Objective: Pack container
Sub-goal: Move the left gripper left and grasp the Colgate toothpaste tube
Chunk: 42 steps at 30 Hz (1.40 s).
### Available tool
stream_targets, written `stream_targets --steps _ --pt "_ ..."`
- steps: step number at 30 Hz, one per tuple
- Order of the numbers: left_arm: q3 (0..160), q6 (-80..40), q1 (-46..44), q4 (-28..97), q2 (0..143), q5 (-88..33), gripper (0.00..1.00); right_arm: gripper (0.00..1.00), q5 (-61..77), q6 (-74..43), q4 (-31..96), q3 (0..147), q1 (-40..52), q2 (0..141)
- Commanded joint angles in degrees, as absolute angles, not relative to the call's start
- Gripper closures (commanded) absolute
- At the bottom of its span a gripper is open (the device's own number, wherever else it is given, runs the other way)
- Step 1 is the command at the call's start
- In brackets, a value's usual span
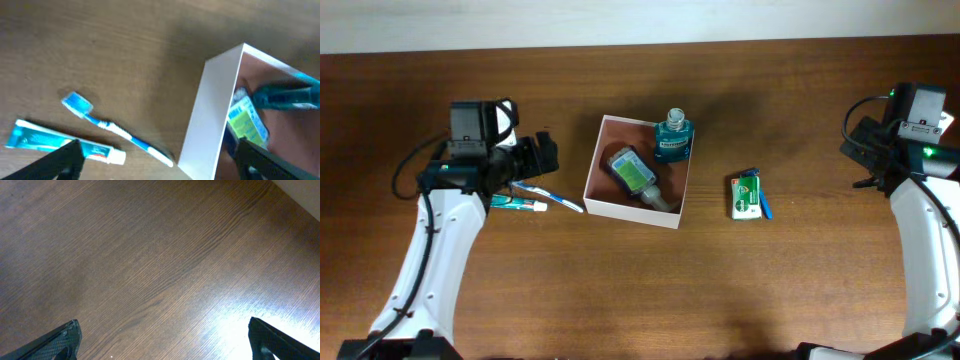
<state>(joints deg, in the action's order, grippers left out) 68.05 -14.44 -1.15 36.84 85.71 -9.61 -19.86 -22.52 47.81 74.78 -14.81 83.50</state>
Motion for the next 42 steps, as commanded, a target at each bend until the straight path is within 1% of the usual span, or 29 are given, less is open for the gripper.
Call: stream_targets --steps 1,3,4,5,7,10,12,21,23,27,32,33,34,35,39,40,42 --pt "66.8 -20.6 -1.1 39.1 84.6 -5.9 0.30 0.01 -19.9 -23.0 47.8 75.3 -15.0 82.0" --pt "66.0 -30.5 -1.1 41.0 84.6 0.3 0.34 0.01 -19.9 -23.0 47.8 75.3 -15.0 82.0" --pt "65.2 -36.9 -1.1 42.2 84.6 3.7 0.34 0.01 -19.9 -23.0 47.8 75.3 -15.0 82.0" --pt "64.5 -39.9 -1.1 42.4 84.6 5.5 0.33 0.01 -19.9 -23.0 47.8 75.3 -15.0 82.0" --pt "62.3 -45.4 -1.0 42.3 84.6 7.6 0.26 0.01 -19.9 -23.0 47.8 75.3 -15.0 82.0" --pt "58.3 -50.9 -1.0 40.4 85.0 7.2 0.26 0.01 -19.9 -23.0 47.8 75.3 -15.0 82.0" --pt "56.4 -51.4 -1.0 38.6 85.6 6.2 0.29 0.01 -19.9 -23.0 47.8 75.3 -15.0 82.0" --pt "53.5 -53.6 -1.0 31.6 93.0 4.6 0.31 0.01 -19.9 -23.0 47.8 75.3 -15.0 82.0" --pt "53.5 -53.6 -1.0 29.2 95.2 2.1 0.31 0.01 -19.9 -23.0 47.8 75.3 -15.0 82.0" --pt "53.5 -55.0 -1.0 27.8 98.3 -0.1 0.40 0.01 -19.9 -23.0 47.8 75.3 -15.0 82.0" --pt "53.5 -55.1 -1.0 27.2 101.4 -0.1 0.48 0.01 -19.9 -23.0 47.8 75.3 -15.0 82.0" --pt "53.5 -55.1 -1.0 27.2 101.6 -0.1 0.50 0.01 -19.9 -23.0 47.8 75.3 -15.0 82.0" --pt "53.5 -55.1 -1.0 27.2 102.1 -0.1 0.58 0.01 -19.9 -23.0 47.8 75.3 -15.0 82.0" --pt "53.5 -55.1 -1.0 27.2 102.2 -0.1 0.62 0.01 -19.9 -23.0 47.8 75.3 -15.0 82.0" --pt "53.7 -55.0 -0.4 27.0 102.2 -0.3 0.75 0.01 -19.9 -23.0 47.8 75.3 -15.0 82.0" --pt "53.7 -54.3 0.0 27.4 101.8 -0.7 0.78 0.01 -19.9 -23.0 47.8 75.3 -15.0 82.0" --pt "53.8 -52.7 0.8 28.8 100.3 -0.7 0.78 0.01 -19.9 -23.0 47.8 75.3 -15.0 82.0"
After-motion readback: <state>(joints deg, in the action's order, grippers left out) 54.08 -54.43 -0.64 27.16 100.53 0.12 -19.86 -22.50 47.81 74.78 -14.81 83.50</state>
